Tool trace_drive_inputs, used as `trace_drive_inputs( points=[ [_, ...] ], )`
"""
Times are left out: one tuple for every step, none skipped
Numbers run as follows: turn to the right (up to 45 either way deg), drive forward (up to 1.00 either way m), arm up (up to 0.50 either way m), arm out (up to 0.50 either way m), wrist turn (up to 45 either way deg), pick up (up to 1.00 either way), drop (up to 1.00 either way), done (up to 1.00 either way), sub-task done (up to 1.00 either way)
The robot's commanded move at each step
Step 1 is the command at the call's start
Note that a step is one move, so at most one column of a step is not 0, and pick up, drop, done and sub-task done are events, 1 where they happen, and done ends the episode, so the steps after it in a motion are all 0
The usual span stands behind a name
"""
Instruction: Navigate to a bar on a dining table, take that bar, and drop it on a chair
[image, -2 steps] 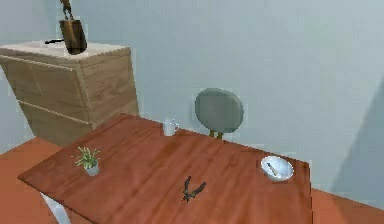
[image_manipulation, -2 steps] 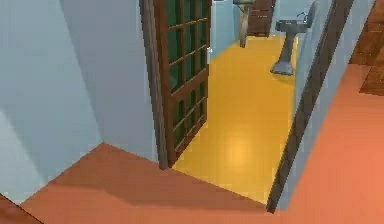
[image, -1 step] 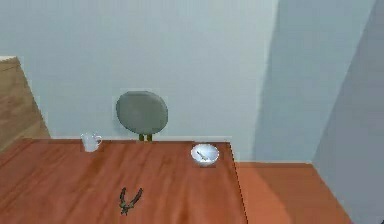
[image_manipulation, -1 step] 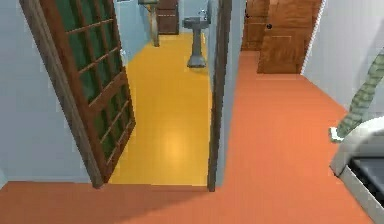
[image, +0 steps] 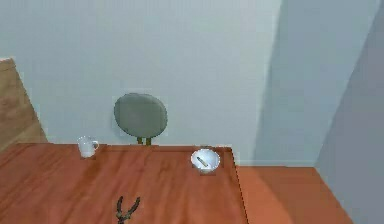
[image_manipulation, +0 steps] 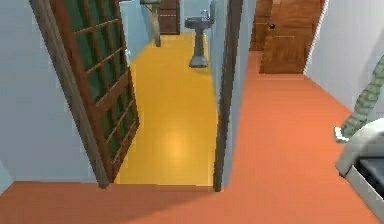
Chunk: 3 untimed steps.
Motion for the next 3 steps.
trace_drive_inputs(
  points=[
    [-45.0,0.0,0.0,0.0,0.0,0.0,0.0,0.0,0.0],
    [-45.0,0.0,0.0,0.0,0.0,0.0,0.0,0.0,0.0],
    [-21.0,0.0,0.0,0.0,0.0,0.0,0.0,0.0,0.0]
  ],
)
